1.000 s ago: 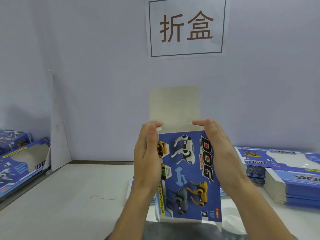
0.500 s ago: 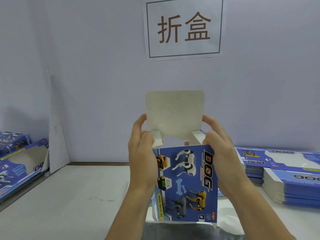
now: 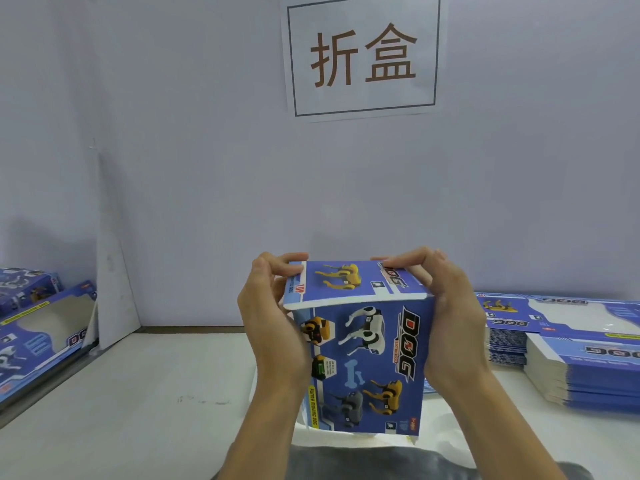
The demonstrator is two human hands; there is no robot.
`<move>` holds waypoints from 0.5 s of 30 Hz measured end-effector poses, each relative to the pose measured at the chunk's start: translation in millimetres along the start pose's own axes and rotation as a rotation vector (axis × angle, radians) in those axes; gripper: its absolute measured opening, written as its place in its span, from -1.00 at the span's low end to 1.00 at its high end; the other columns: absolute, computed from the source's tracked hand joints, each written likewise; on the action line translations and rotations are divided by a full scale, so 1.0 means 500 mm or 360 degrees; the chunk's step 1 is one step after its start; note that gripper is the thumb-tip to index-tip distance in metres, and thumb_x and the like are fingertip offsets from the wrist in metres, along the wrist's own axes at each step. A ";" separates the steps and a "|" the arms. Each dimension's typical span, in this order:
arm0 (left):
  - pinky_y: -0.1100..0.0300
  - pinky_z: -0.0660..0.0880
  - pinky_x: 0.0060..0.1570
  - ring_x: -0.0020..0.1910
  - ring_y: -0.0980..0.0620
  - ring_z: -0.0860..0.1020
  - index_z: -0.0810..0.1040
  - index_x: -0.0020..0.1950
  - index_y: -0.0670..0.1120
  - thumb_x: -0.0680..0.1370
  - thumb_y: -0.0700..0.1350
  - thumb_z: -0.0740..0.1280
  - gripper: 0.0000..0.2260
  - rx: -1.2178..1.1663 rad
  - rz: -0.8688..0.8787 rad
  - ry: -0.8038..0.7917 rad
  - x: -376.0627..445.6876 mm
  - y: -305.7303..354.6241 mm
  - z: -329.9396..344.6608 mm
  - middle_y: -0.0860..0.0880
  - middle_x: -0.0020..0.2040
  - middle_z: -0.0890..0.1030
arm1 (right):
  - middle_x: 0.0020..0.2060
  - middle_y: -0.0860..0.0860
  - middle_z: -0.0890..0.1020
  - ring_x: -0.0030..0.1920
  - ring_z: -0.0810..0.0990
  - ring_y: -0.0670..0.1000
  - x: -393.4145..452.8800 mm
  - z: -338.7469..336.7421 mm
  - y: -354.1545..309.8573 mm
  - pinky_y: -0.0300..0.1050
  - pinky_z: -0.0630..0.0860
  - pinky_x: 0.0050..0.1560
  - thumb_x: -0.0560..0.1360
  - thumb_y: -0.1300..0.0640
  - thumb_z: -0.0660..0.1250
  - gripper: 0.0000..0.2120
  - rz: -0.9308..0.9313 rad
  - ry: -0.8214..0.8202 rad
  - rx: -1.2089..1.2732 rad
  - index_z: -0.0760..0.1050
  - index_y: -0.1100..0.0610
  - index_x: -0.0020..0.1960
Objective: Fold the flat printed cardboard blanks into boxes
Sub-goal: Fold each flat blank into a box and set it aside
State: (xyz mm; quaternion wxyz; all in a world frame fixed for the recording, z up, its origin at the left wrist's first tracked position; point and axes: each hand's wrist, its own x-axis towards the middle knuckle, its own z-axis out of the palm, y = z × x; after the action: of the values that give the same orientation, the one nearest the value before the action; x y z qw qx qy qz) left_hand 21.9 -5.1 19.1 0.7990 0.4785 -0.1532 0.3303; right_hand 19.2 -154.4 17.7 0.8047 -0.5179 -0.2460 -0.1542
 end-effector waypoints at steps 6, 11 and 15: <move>0.26 0.53 -0.25 -0.13 0.04 0.62 0.46 -0.18 -0.14 0.50 -0.01 0.16 -0.78 0.0140 0.0186 -0.0017 0.000 -0.002 0.003 -0.04 -0.10 0.66 | -0.06 0.11 0.71 -0.19 0.69 0.14 -0.003 -0.003 0.000 0.03 0.59 -0.16 0.48 -0.08 0.17 -0.71 0.0000 -0.0005 0.0023 0.59 0.05 -0.10; 0.29 0.55 -0.37 -0.16 0.07 0.63 0.42 0.16 0.16 0.49 0.17 0.10 -0.70 0.0135 0.0002 0.0056 0.009 0.006 -0.007 0.13 -0.11 0.68 | 0.18 -0.01 0.68 0.07 0.61 -0.34 0.006 -0.001 -0.020 0.43 0.46 -0.08 0.55 0.33 0.21 -0.46 -0.0102 -0.0232 -0.0278 0.25 0.07 0.50; 0.18 0.61 -0.18 -0.07 0.07 0.67 0.43 0.22 0.13 0.48 0.18 0.15 -0.65 0.0143 -0.0099 -0.0127 0.014 0.009 -0.009 0.13 -0.06 0.70 | 0.13 -0.19 0.67 0.10 0.69 0.01 0.004 -0.019 -0.030 -0.01 0.64 0.11 0.45 0.11 0.41 -0.35 -0.0254 -0.0377 -0.0524 0.28 -0.29 0.43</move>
State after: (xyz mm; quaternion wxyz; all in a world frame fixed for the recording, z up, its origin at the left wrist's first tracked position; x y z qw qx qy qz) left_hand 23.9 2.9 24.0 0.7800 0.5311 -0.1549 0.2924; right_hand 15.9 -169.4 26.8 0.6599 -0.6357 -0.3506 -0.1936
